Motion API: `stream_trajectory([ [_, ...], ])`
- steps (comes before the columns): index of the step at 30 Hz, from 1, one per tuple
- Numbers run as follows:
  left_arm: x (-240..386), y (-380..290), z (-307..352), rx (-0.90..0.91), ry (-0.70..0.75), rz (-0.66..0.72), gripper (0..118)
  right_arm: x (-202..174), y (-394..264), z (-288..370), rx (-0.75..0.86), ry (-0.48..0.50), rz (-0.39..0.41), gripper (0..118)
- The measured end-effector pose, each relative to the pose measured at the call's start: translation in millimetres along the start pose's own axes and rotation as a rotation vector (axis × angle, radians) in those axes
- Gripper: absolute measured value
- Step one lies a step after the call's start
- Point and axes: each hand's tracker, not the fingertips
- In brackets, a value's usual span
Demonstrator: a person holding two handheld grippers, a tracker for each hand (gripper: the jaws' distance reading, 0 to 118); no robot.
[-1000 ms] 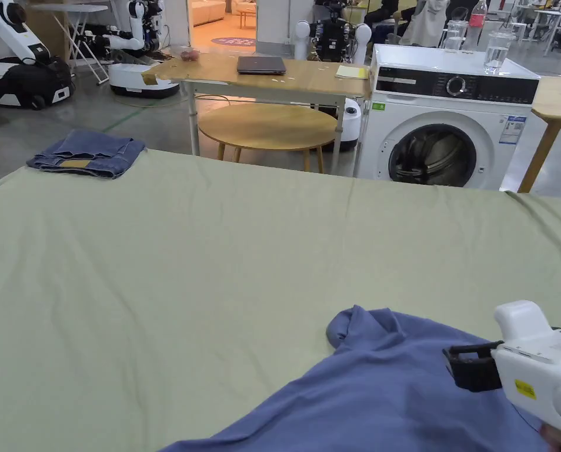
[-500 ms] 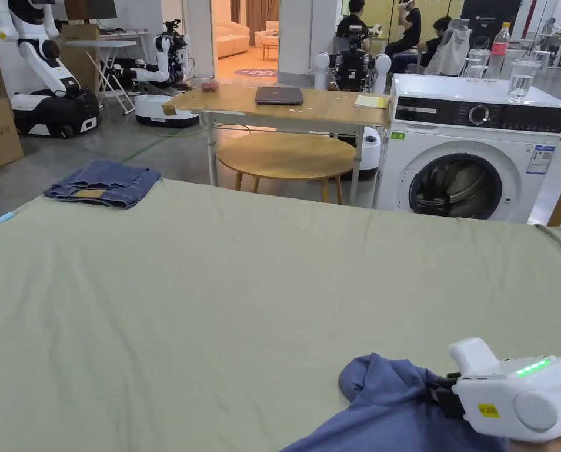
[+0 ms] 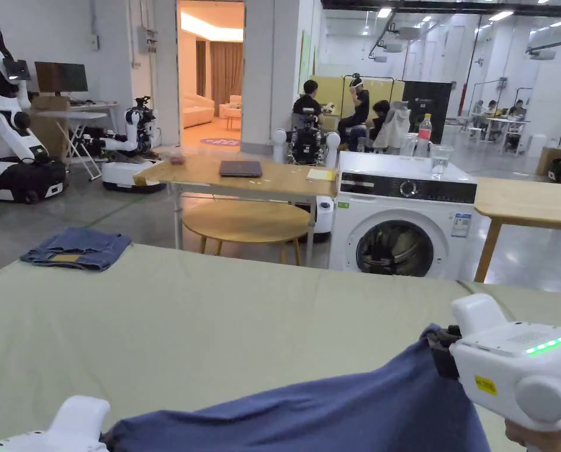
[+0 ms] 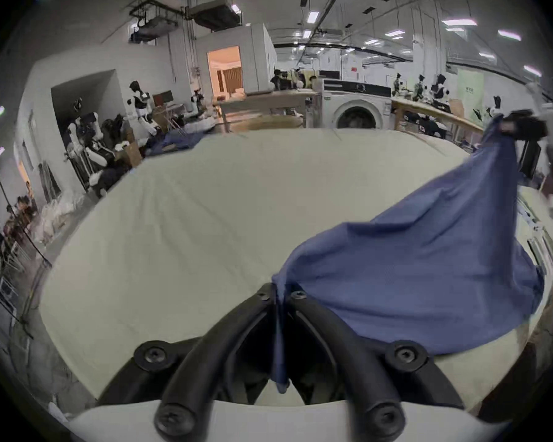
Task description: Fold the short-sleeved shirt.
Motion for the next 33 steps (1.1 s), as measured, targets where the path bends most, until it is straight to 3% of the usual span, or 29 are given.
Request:
stream_trajectory([
  [5,-3,91,34,0.167,0.012,0.054,0,35,62,66,0.164,-0.091,-0.042,5],
  [11,17,223,91,0.401,0.075,0.0,0,65,140,111,0.366,-0.216,-0.112,5],
  [14,23,283,121,0.498,0.113,0.001,0,82,176,130,0.462,-0.233,-0.187,5],
  [20,30,368,165,0.63,0.156,-0.018,0,103,228,150,0.549,-0.277,-0.222,5],
  [26,39,376,162,0.646,0.179,-0.048,0,116,223,131,0.547,-0.297,-0.229,5],
  [33,60,295,58,0.471,0.131,-0.012,0,108,128,61,0.388,-0.325,-0.239,5],
])
